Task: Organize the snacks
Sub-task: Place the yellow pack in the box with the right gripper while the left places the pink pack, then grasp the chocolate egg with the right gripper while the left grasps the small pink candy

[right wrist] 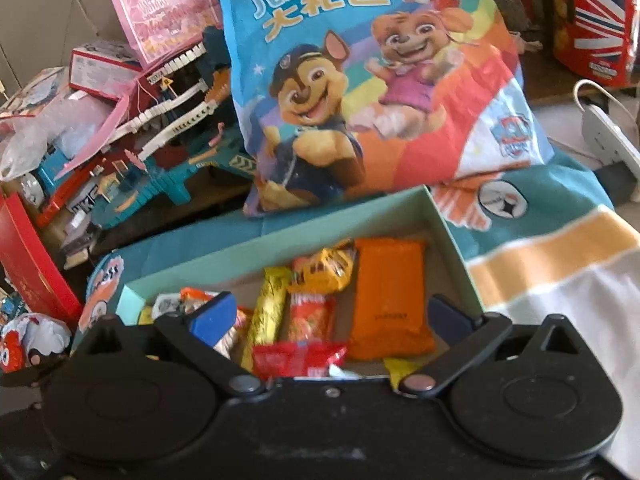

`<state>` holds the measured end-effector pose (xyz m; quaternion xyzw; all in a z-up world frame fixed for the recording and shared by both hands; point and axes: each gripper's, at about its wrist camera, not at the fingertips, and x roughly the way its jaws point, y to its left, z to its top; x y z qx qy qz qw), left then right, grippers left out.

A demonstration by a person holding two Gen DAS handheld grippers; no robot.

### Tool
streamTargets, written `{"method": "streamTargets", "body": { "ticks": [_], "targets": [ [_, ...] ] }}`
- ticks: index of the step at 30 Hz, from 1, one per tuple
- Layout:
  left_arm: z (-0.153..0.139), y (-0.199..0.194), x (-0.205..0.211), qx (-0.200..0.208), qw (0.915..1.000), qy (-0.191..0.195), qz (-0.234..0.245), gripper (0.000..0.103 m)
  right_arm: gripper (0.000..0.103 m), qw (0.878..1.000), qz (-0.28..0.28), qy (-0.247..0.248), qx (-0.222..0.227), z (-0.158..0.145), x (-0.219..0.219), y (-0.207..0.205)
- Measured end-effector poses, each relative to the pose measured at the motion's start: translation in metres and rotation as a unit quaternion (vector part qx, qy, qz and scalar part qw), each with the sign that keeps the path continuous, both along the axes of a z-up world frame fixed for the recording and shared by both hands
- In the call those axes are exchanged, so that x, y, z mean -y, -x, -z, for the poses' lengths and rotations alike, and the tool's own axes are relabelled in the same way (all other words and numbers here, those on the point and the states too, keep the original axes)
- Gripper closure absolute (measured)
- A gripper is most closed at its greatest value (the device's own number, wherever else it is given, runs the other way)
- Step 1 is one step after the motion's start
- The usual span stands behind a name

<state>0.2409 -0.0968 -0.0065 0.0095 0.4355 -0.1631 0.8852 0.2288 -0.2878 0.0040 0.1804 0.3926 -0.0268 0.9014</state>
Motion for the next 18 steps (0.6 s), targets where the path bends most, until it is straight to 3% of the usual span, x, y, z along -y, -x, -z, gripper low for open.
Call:
{"method": "streamTargets", "body": {
  "ticks": [18],
  "targets": [
    [-0.023, 0.062, -0.004, 0.007, 0.9999, -0.002, 0.010, 0.000, 0.000, 1.000, 0.016, -0.012, -0.002, -0.028, 0.000, 0.082]
  ]
}}
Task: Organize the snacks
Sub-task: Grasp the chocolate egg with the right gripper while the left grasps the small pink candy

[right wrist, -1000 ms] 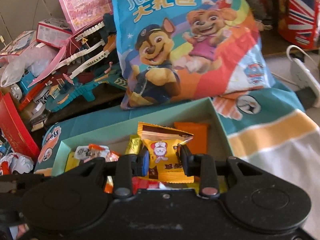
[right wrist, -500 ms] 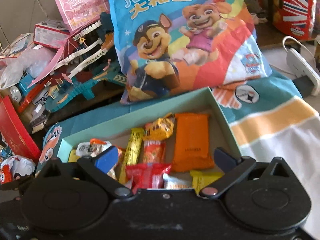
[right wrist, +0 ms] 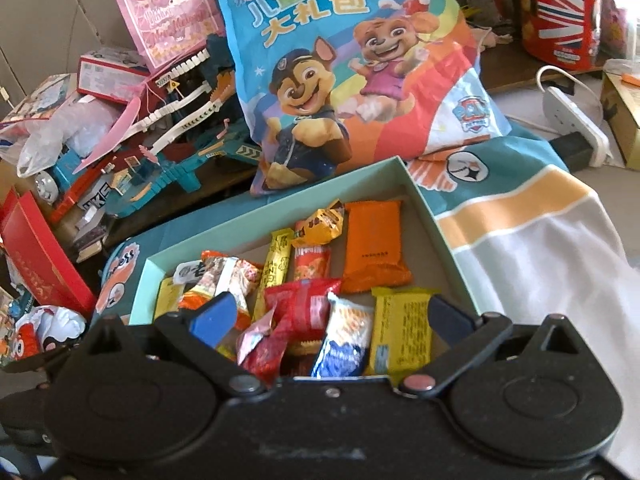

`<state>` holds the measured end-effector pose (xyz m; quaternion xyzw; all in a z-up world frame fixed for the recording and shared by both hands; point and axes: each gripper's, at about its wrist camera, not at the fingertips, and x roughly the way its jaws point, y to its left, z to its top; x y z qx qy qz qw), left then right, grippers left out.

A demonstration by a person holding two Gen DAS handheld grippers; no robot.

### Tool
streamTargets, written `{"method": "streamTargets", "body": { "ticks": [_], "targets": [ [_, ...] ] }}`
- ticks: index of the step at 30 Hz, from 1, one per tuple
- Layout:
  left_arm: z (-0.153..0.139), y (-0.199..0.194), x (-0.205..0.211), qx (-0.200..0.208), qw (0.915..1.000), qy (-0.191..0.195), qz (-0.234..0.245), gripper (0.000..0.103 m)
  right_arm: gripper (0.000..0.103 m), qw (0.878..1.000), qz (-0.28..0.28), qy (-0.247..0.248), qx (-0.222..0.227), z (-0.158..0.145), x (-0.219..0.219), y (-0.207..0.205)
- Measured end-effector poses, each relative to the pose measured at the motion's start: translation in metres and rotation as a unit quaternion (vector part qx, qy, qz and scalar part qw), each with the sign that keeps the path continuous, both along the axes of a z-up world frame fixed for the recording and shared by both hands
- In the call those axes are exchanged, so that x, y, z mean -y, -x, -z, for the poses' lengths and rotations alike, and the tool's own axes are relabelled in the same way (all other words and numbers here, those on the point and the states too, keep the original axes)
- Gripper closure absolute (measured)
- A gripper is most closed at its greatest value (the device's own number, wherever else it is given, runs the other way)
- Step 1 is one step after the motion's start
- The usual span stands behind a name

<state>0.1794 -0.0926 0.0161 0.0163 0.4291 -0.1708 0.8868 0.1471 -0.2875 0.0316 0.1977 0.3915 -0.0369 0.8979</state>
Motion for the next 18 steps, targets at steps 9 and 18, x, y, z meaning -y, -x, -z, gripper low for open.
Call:
{"method": "streamTargets", "body": {
  "ticks": [9, 18],
  "targets": [
    [0.015, 0.045, -0.036, -0.011, 0.9997, -0.019, -0.011, 0.000, 0.000, 0.999, 0.032, -0.005, -0.001, 0.002, 0.021, 0.059],
    [0.063, 0.078, -0.067, -0.070, 0.9962, -0.037, -0.037, 0.000, 0.000, 0.995, 0.094, -0.002, -0.019, 0.032, 0.055, 0.106]
  ]
}}
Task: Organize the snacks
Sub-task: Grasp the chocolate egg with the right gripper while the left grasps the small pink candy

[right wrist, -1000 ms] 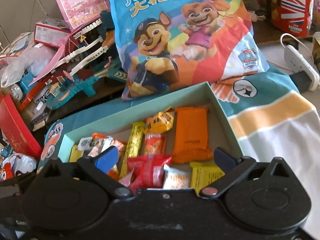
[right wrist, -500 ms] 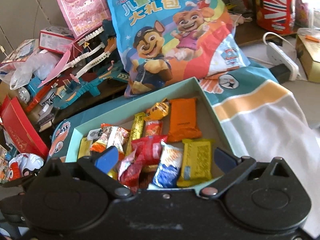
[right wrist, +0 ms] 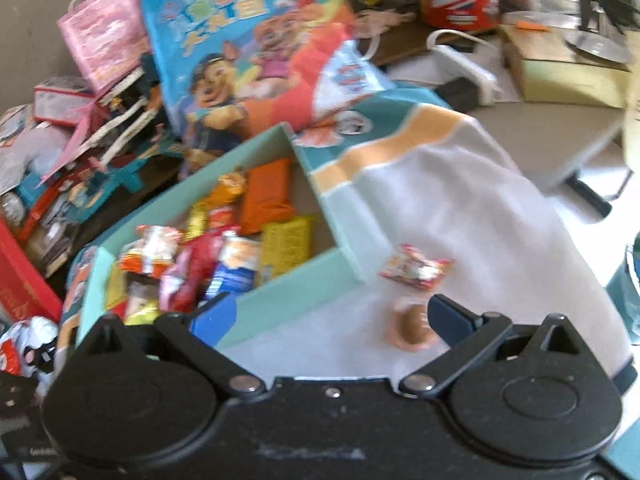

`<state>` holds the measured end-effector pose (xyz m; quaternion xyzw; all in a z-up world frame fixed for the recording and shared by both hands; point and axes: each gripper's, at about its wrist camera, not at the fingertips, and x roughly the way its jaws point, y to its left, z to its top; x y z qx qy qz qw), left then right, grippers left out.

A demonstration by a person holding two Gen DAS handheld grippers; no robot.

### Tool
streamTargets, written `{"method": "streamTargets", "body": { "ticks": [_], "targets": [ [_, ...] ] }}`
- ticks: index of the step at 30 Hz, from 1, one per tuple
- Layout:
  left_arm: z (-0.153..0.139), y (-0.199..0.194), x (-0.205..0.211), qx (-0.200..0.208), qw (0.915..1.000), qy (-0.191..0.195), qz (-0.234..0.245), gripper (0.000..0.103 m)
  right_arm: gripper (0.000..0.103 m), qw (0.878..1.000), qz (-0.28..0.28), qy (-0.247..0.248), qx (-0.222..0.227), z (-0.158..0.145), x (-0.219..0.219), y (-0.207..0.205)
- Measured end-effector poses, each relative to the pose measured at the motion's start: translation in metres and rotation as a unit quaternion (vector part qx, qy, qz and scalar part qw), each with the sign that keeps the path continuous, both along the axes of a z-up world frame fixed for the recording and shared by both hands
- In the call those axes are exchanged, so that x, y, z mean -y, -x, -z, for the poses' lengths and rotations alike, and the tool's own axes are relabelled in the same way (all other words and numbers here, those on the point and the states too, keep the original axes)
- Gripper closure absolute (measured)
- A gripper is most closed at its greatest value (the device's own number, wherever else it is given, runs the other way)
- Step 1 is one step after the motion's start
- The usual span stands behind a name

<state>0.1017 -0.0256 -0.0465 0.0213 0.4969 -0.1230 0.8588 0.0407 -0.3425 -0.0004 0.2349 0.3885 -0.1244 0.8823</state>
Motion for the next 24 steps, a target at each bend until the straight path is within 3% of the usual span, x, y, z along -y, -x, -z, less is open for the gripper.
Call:
{"method": "streamTargets", "body": {
  "ticks": [5, 7, 8, 10, 12, 13, 15, 17, 24],
  "targets": [
    [0.024, 0.009, -0.015, -0.031, 0.9988, 0.018, -0.035, 0.003, 0.000, 0.999, 0.025, 0.017, -0.016, 0.022, 0.014, 0.010],
    [0.029, 0.010, -0.019, -0.035, 0.9979, 0.036, -0.042, 0.018, 0.005, 0.999, 0.033, 0.034, -0.021, 0.027, 0.014, 0.008],
    [0.030, 0.010, -0.019, -0.030, 0.9979, 0.038, -0.043, 0.019, 0.011, 0.998, 0.034, 0.039, -0.025, 0.031, 0.015, 0.006],
    [0.029, 0.012, -0.016, -0.018, 0.9984, 0.040, -0.036, 0.034, 0.022, 0.998, 0.033, 0.047, -0.034, 0.038, 0.013, 0.002],
    [0.028, 0.014, -0.012, -0.012, 0.9988, 0.040, -0.025, 0.040, 0.037, 0.997, 0.024, 0.059, -0.043, 0.045, 0.008, -0.003],
    [0.028, 0.015, -0.010, -0.010, 0.9990, 0.040, -0.020, 0.042, 0.040, 0.997, 0.019, 0.064, -0.048, 0.050, 0.005, -0.006],
    [0.029, 0.017, -0.003, -0.005, 0.9994, 0.035, -0.006, 0.042, 0.062, 0.995, 0.012, 0.075, -0.057, 0.057, -0.001, -0.011],
    [0.029, 0.018, 0.004, 0.001, 0.9996, 0.026, 0.007, 0.042, 0.075, 0.993, 0.004, 0.102, -0.057, 0.059, -0.012, -0.013],
    [0.029, 0.011, 0.018, 0.003, 0.9993, 0.030, 0.023, 0.040, 0.075, 0.993, -0.054, 0.089, -0.051, 0.056, -0.050, -0.005]
  ]
}}
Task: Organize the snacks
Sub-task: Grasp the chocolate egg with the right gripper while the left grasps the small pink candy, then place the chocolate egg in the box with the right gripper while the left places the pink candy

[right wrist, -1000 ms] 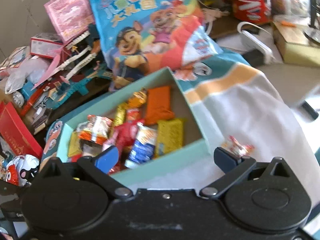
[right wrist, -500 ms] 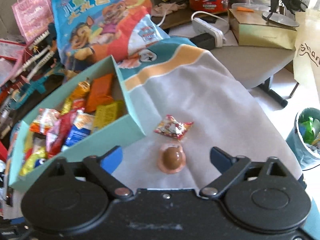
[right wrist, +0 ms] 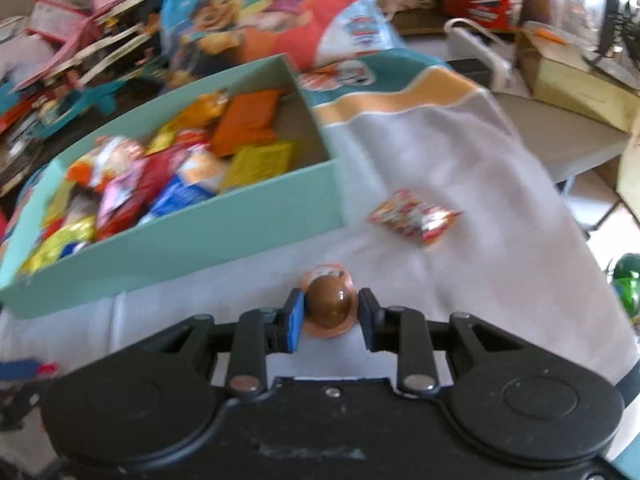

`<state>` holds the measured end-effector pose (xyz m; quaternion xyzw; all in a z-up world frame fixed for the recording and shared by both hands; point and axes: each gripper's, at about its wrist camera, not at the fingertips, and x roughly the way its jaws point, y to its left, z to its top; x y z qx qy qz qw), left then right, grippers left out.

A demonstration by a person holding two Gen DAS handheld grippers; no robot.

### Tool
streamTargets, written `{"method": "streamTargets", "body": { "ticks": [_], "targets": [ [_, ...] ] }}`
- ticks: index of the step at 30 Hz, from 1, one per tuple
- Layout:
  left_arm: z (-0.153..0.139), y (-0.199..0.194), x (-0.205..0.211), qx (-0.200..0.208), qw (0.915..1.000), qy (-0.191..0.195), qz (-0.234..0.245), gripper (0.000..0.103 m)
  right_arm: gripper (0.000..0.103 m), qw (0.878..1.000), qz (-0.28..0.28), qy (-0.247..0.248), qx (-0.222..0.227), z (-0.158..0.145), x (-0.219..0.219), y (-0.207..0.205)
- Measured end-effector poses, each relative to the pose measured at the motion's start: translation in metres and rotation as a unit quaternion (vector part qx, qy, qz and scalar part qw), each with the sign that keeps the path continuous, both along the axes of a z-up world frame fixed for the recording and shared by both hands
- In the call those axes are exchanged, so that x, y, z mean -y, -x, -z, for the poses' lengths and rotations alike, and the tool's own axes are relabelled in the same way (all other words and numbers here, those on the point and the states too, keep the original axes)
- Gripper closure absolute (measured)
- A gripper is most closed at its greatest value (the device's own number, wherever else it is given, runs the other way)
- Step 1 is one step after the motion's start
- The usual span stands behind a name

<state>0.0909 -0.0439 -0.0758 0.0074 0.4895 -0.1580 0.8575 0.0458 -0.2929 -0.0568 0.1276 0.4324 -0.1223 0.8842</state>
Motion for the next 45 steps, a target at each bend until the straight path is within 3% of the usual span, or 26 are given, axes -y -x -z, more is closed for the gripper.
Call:
{"method": "streamTargets", "body": {
  "ticks": [2, 6, 14, 17, 18, 19, 20, 25, 45],
  "targets": [
    [-0.001, 0.001, 0.000, 0.001, 1.0000, 0.001, 0.001, 0.039, 0.075, 1.000, -0.017, -0.010, 0.001, 0.000, -0.013, 0.004],
    [-0.004, 0.008, -0.004, -0.002, 0.9999, -0.011, -0.010, 0.027, 0.075, 0.999, -0.039, -0.015, 0.001, -0.002, -0.035, 0.010],
    [0.000, 0.023, -0.008, -0.024, 0.9992, -0.029, -0.015, 0.027, 0.075, 0.999, -0.051, 0.011, 0.007, -0.002, -0.048, 0.014],
    [0.000, 0.025, -0.006, -0.020, 0.9991, -0.036, -0.013, 0.035, 0.074, 0.998, -0.056, 0.025, 0.016, 0.000, -0.050, 0.020],
    [0.000, 0.026, -0.004, -0.015, 0.9990, -0.042, -0.009, 0.047, 0.074, 0.998, -0.057, 0.029, 0.017, 0.000, -0.051, 0.022],
    [-0.001, 0.027, -0.002, -0.010, 0.9987, -0.050, -0.005, 0.066, 0.074, 0.998, -0.058, 0.034, 0.017, 0.001, -0.052, 0.022],
    [-0.002, 0.028, 0.000, -0.006, 0.9983, -0.058, -0.001, 0.075, 0.074, 0.997, -0.061, 0.037, 0.015, 0.001, -0.054, 0.022],
    [-0.005, 0.029, -0.001, -0.010, 0.9987, -0.049, -0.006, 0.077, 0.075, 0.998, -0.065, 0.000, 0.012, -0.005, -0.047, 0.022],
    [-0.065, 0.035, 0.000, 0.043, 0.9987, 0.024, 0.011, 0.077, 0.075, 0.996, -0.054, -0.017, 0.067, -0.060, -0.042, 0.046]
  ]
}}
